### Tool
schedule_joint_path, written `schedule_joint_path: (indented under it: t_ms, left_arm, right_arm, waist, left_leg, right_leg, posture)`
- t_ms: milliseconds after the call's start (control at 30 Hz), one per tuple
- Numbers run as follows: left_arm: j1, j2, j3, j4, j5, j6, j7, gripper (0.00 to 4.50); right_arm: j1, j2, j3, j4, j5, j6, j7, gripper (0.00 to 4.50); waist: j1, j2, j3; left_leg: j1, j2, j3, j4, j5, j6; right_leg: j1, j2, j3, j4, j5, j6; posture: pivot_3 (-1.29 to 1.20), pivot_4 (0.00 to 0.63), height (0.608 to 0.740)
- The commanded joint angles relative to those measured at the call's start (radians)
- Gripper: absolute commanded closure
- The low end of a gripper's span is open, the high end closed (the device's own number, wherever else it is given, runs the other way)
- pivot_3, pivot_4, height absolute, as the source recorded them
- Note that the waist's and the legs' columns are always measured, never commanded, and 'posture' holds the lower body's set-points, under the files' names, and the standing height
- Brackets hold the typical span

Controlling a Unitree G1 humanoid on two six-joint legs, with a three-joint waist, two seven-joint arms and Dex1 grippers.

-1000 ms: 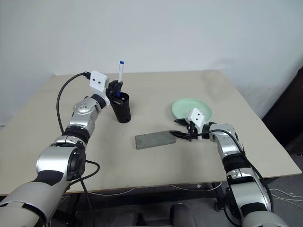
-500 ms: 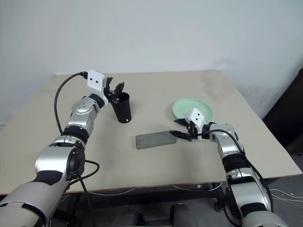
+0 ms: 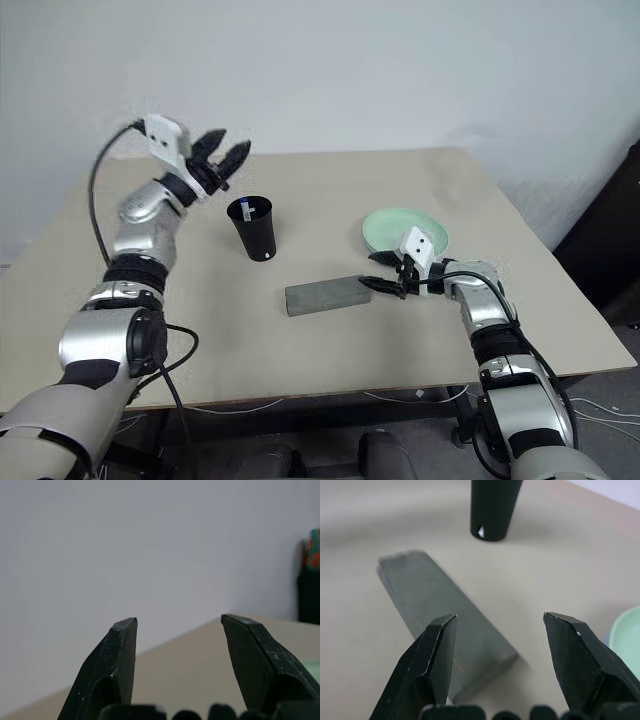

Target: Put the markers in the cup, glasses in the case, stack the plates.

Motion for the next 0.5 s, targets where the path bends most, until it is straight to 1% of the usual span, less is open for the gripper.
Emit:
schedule_joint_path:
  t_ms: [33,133,233,367,500]
  left_arm:
    - [0.132,0.046,-0.005,-0.237,-0.075,0.153,-0.089,1.72]
    - [0.256,0.068,-0.020,-0.400,-0.095,0.246,-0.097,1.72]
    - [0.420,0.089,-0.053,-0.539,-0.064,0.265,-0.106,1.72]
    - [0.560,0.087,-0.092,-0.603,-0.019,0.231,-0.085,1.72]
    - [0.608,0.044,-0.114,-0.592,0.003,0.210,-0.028,1.72]
  right_arm:
    - [-0.021,-0.020,-0.054,-0.078,0.081,0.075,0.042,1.50]
    - [-0.017,-0.034,-0.061,-0.092,0.092,0.108,0.061,1.50]
    - [-0.008,-0.054,-0.062,-0.103,0.092,0.124,0.073,1.50]
    - [-0.006,-0.073,-0.069,-0.092,0.085,0.124,0.064,1.50]
    - [-0.004,-0.101,-0.082,-0.058,0.079,0.115,0.056,1.50]
  waist:
    - [0.000,0.000,0.000]
    - [0.003,0.000,0.000]
    - [0.005,0.000,0.000]
    - [0.006,0.000,0.000]
    - [0.007,0.000,0.000]
  left_leg:
    - [0.000,0.000,0.000,0.000,0.000,0.000]
    - [0.000,0.001,-0.001,0.000,0.000,0.000]
    - [0.000,0.001,-0.001,0.000,0.000,0.000]
    - [0.000,0.000,0.000,0.000,0.000,-0.001]
    - [0.000,0.000,0.000,0.000,-0.002,-0.005]
  right_leg:
    - [0.000,0.000,0.000,0.000,0.000,0.000]
    - [0.000,0.001,0.000,0.001,0.000,0.000]
    - [0.000,0.000,-0.001,0.000,-0.001,-0.002]
    - [0.000,-0.001,-0.001,-0.001,-0.001,-0.002]
    - [0.000,-0.001,-0.001,0.000,-0.001,-0.002]
  posture:
    - [0.00,0.000,0.732]
    - [0.00,0.000,0.732]
    - [0.00,0.000,0.732]
    - [0.00,0.000,0.732]
    - [0.00,0.000,0.732]
